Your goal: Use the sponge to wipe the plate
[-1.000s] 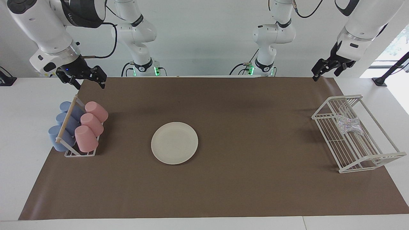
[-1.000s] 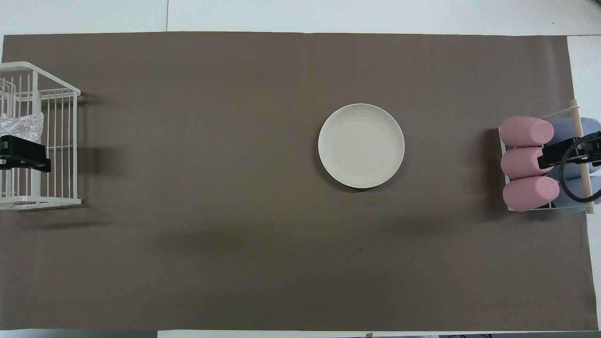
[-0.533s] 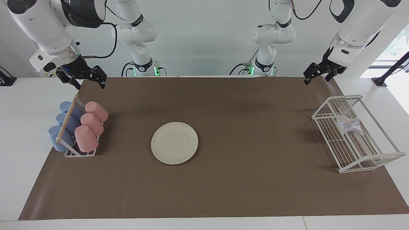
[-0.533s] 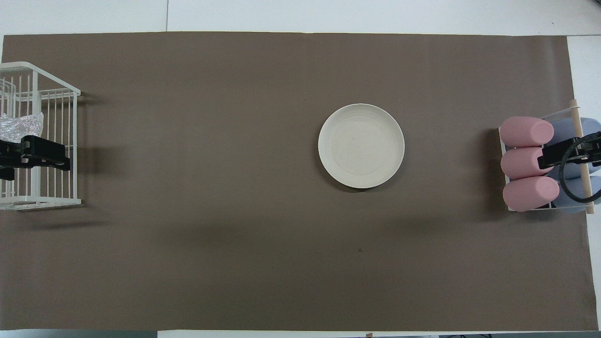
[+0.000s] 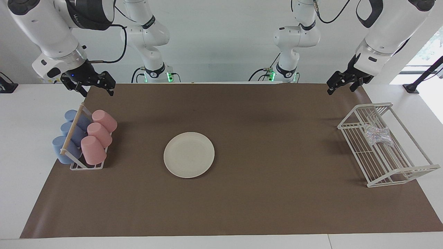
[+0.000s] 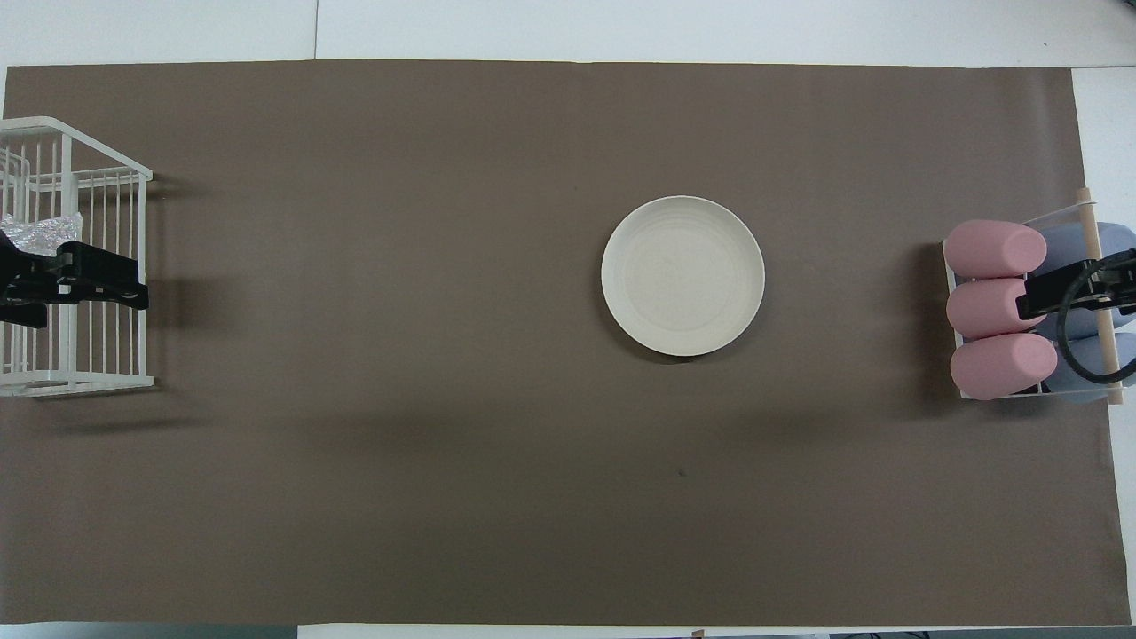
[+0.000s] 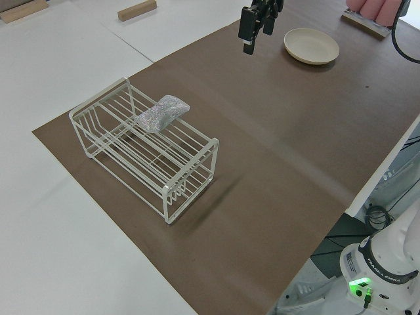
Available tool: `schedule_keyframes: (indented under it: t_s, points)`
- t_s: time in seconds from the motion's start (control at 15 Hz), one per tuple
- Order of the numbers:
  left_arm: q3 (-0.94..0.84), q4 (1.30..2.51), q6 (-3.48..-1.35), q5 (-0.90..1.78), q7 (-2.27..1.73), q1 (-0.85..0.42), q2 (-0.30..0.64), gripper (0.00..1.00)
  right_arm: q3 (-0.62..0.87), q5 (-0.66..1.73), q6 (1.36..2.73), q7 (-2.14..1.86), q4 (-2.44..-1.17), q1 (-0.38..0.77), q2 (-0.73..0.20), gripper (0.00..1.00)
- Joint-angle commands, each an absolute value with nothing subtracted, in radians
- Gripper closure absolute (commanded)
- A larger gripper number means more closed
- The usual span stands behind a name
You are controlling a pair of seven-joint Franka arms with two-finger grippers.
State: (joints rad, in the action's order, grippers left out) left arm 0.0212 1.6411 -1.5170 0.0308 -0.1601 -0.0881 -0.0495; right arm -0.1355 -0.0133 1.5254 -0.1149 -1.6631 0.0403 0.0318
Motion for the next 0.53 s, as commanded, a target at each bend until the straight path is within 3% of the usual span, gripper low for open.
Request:
schedule_keyframes:
  t_s: [0.0,0.47]
  points:
    - [0.015,1.628,-1.522,0.046,-0.161,-0.086,-0.046,0.00,-0.140,-0.002,1.519,-0.140,-1.689,0.043,0.058,0.00]
    - [0.017,1.629,-1.523,0.046,-0.170,-0.089,-0.054,0.00,-0.140,-0.002,1.519,-0.140,-1.689,0.043,0.058,0.00]
